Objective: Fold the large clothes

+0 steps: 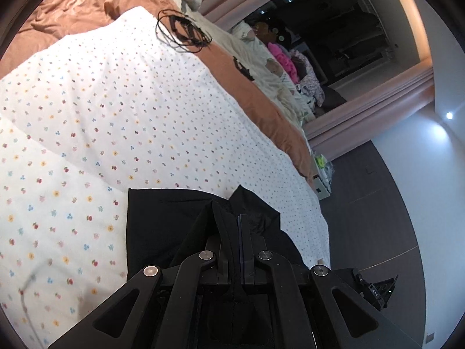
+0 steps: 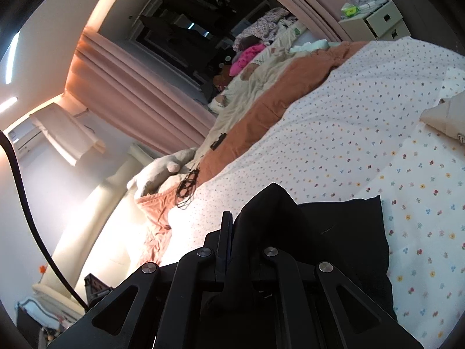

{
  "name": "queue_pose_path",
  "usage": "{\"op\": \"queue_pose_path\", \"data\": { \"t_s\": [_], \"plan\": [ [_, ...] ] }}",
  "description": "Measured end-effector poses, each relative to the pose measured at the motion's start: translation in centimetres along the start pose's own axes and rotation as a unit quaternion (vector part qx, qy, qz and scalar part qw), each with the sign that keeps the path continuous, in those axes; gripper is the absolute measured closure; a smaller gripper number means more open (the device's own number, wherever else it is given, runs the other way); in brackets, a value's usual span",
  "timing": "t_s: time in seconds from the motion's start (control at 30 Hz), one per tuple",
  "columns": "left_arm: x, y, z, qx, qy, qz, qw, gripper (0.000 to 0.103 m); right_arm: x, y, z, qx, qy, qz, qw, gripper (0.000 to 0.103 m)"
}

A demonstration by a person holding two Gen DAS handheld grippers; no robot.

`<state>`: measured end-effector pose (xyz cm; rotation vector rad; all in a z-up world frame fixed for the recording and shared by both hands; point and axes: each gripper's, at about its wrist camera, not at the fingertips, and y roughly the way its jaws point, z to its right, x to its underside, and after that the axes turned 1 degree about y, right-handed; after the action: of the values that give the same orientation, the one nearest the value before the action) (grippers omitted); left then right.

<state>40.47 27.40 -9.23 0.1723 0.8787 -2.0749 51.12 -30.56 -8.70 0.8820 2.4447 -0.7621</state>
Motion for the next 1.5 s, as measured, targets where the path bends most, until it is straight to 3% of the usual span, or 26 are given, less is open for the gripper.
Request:
{"op": "queue_pose_path", "data": {
  "t_s": [0.33,0.43,0.5,0.53,0.57,0.6,0.7,0.97,1.07,1.2,1.33,1.43,1.5],
  "plan": [
    [-1.6,6.9,-3.3,-0.010,-0.015,-0.026,0.9995,0.101,-0.5,5.1,4.6,0.027,0.035,-0.004,0.999,0.096],
    [-2.0,8.6,-4.1,-0.022,-0.032,-0.040,0.9984,0.097,-0.5,6.3,5.8,0.058,0.046,-0.010,0.997,0.095],
    [-2.1,9.8,-4.5,-0.038,-0.035,-0.051,0.9973,0.084,-0.4,7.1,6.2,0.073,0.050,-0.016,0.996,0.085],
    [-2.0,10.2,-4.7,-0.040,-0.038,-0.054,0.9970,0.076,-0.3,7.3,6.2,0.080,0.050,-0.013,0.995,0.066],
    [-1.9,10.2,-4.8,-0.036,-0.040,-0.051,0.9973,0.059,-0.2,7.3,6.3,0.083,0.049,-0.006,0.995,0.049],
    [-1.8,10.0,-4.8,-0.031,-0.040,-0.044,0.9977,0.045,-0.1,7.2,6.2,0.083,0.048,0.000,0.995,0.044],
    [-1.8,9.0,-4.4,-0.042,-0.026,-0.025,0.9985,0.029,-0.1,7.1,6.3,0.085,0.050,0.000,0.995,0.041],
    [-0.9,6.2,-4.0,-0.073,-0.003,-0.014,0.9972,0.028,-0.1,5.4,5.5,0.116,0.042,0.005,0.992,0.041],
    [0.0,5.8,-3.8,-0.101,0.020,-0.024,0.9943,0.028,-0.1,4.5,4.9,0.141,0.023,0.003,0.990,0.041],
    [1.0,6.3,-3.9,-0.151,0.055,-0.053,0.9855,0.028,0.2,5.0,4.3,0.226,-0.034,-0.043,0.973,0.041],
    [2.2,7.4,-4.5,-0.181,0.073,-0.078,0.9776,0.028,1.1,5.8,5.0,0.270,-0.062,-0.084,0.957,0.041],
    [2.9,8.3,-5.1,-0.196,0.084,-0.091,0.9728,0.037,2.1,6.6,5.5,0.293,-0.078,-0.110,0.947,0.041],
    [3.2,8.9,-5.4,-0.202,0.087,-0.098,0.9706,0.051,2.6,7.0,5.6,0.296,-0.093,-0.115,0.944,0.041]
  ]
}}
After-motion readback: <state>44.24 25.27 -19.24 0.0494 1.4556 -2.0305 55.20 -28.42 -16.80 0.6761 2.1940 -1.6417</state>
